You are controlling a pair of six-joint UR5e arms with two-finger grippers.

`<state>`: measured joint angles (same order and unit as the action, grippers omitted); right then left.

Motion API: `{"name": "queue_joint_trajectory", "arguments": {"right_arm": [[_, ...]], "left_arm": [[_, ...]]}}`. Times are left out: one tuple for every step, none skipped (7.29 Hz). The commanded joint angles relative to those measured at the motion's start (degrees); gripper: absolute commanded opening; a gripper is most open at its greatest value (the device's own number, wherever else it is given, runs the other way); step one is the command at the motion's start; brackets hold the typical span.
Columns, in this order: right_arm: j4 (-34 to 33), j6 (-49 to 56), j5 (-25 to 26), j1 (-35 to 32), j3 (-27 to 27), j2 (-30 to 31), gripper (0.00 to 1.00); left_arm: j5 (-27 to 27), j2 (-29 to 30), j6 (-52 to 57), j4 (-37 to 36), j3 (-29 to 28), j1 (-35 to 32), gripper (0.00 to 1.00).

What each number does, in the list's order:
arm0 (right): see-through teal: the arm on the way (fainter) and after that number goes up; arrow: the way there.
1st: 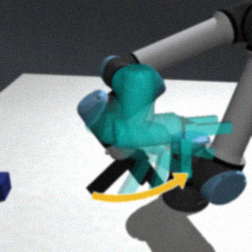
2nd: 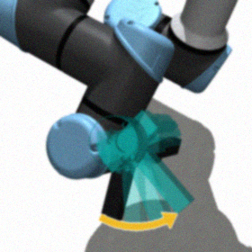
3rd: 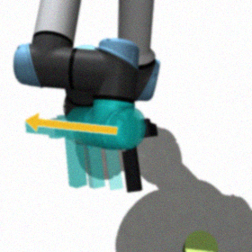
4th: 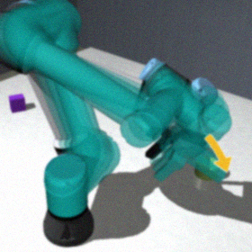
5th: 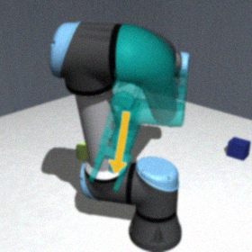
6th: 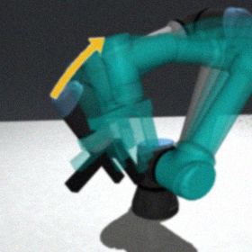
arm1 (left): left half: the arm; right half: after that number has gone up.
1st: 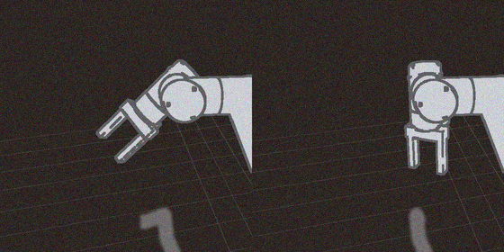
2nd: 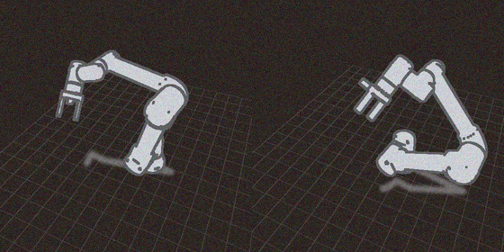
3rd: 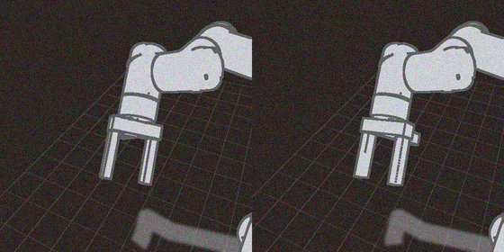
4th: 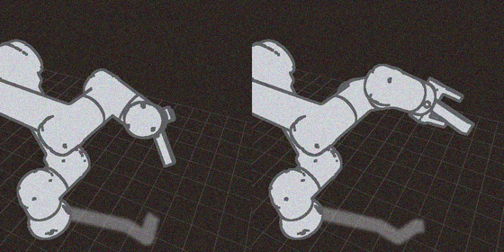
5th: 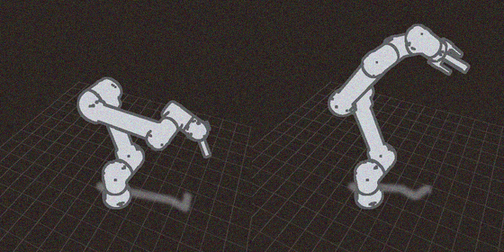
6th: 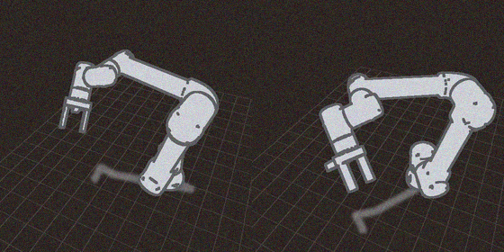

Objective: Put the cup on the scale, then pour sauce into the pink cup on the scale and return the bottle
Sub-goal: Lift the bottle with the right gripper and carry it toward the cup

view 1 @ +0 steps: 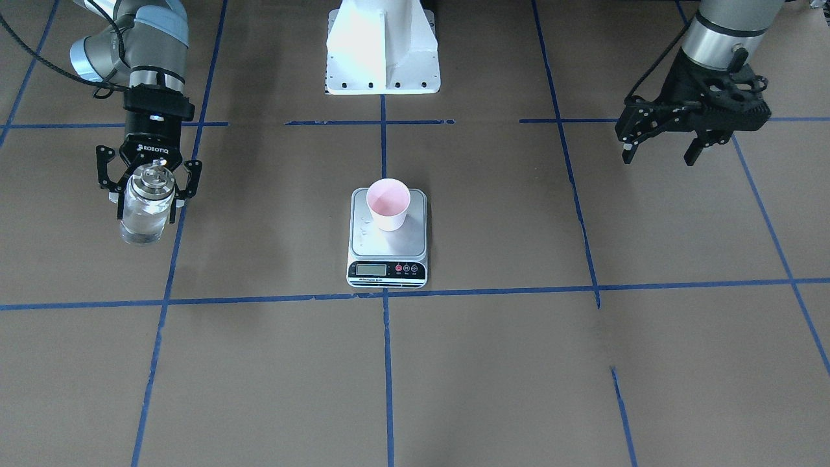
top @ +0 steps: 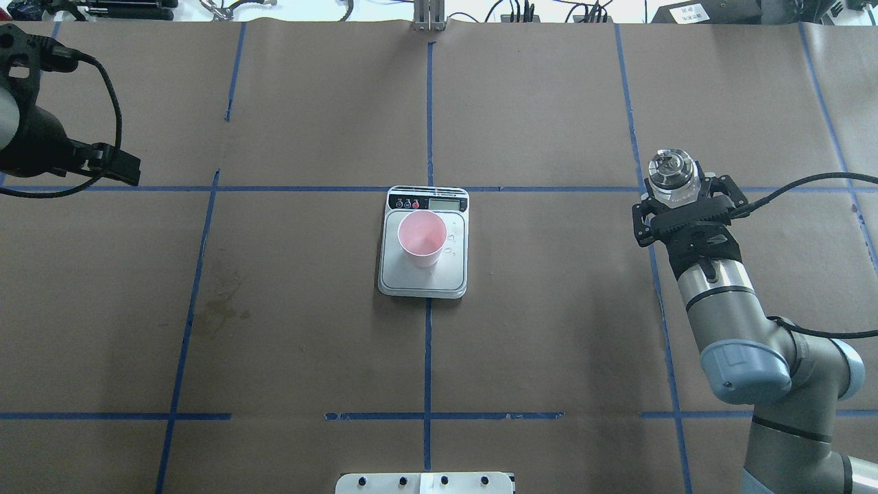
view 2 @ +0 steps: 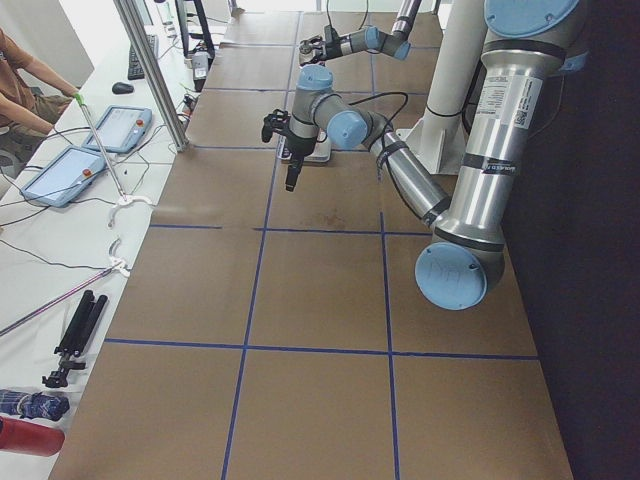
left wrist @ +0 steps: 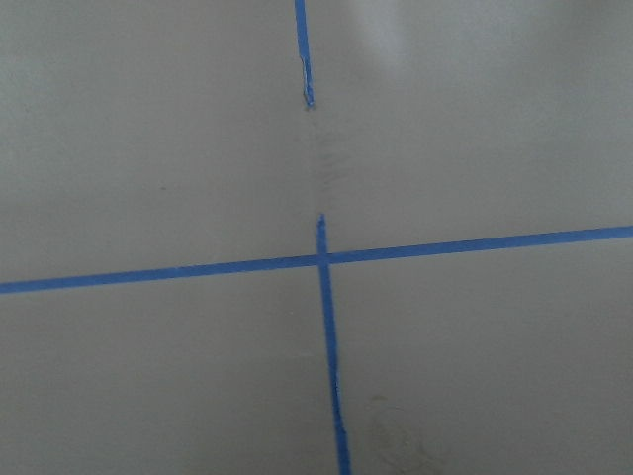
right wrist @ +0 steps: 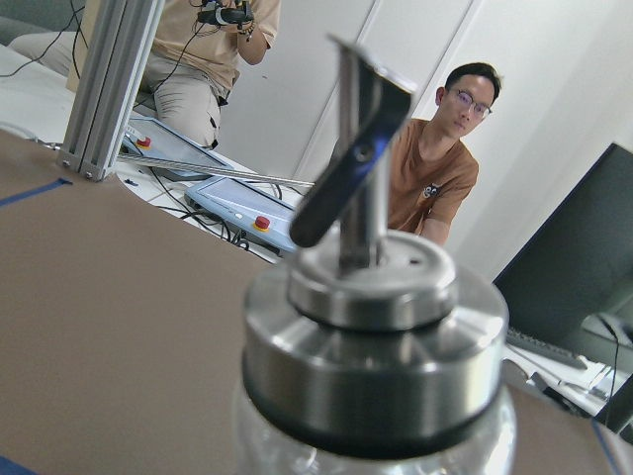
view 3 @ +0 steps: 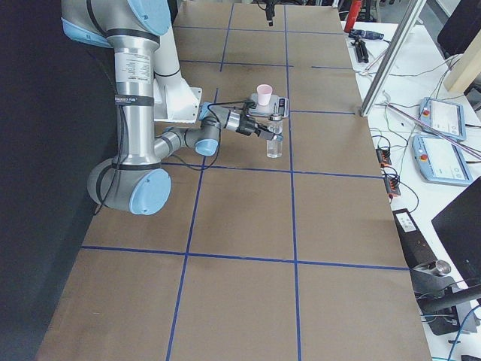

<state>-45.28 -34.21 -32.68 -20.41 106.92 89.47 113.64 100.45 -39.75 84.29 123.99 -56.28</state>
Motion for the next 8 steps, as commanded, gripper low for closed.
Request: {"name": "queue_joint_trajectory", "arguments": {"right_arm": [[-0.51,5.97,0.42,0.02,0.66,-3.49,0.0],[-0.68,9.65,0.25,-0.06,0.66,-4.82,0.0],[-0.69,12.82,-0.1,0.02,0.92,-5.36,0.0],[-2.86,12.94,-0.11,-0.06,0.92,-6.67,0.0],[-6.45,12.94,0.07,0.02,0.84,-8.59,0.0],[-7.7,12.94,0.24,0.11,0.49,-10.35,0.0],[-9.28,12.77,0.33,0.28,-0.21,-12.02,0.0],[-10.6,12.59,1.38,0.55,-2.66,-14.65,0.0]], "left_arm": [[0.35,-4.1,14.79,0.7,-1.46,-5.92,1.0],[0.35,-4.73,22.62,0.7,-3.04,-9.17,1.0],[0.27,-5.61,33.66,0.79,-5.32,-12.33,1.0],[0.53,-6.05,45.6,1.14,-9.34,-16.45,1.0],[0.53,-6.23,50.07,4.28,-13.65,-18.5,1.0],[1.75,-6.41,52.29,8.4,-17.52,-22.34,1.0],[3.93,-6.41,53.27,10.88,-21.91,-24.21,1.0],[3.96,-6.06,53.11,12.81,-23.43,-24.75,1.0]]}}
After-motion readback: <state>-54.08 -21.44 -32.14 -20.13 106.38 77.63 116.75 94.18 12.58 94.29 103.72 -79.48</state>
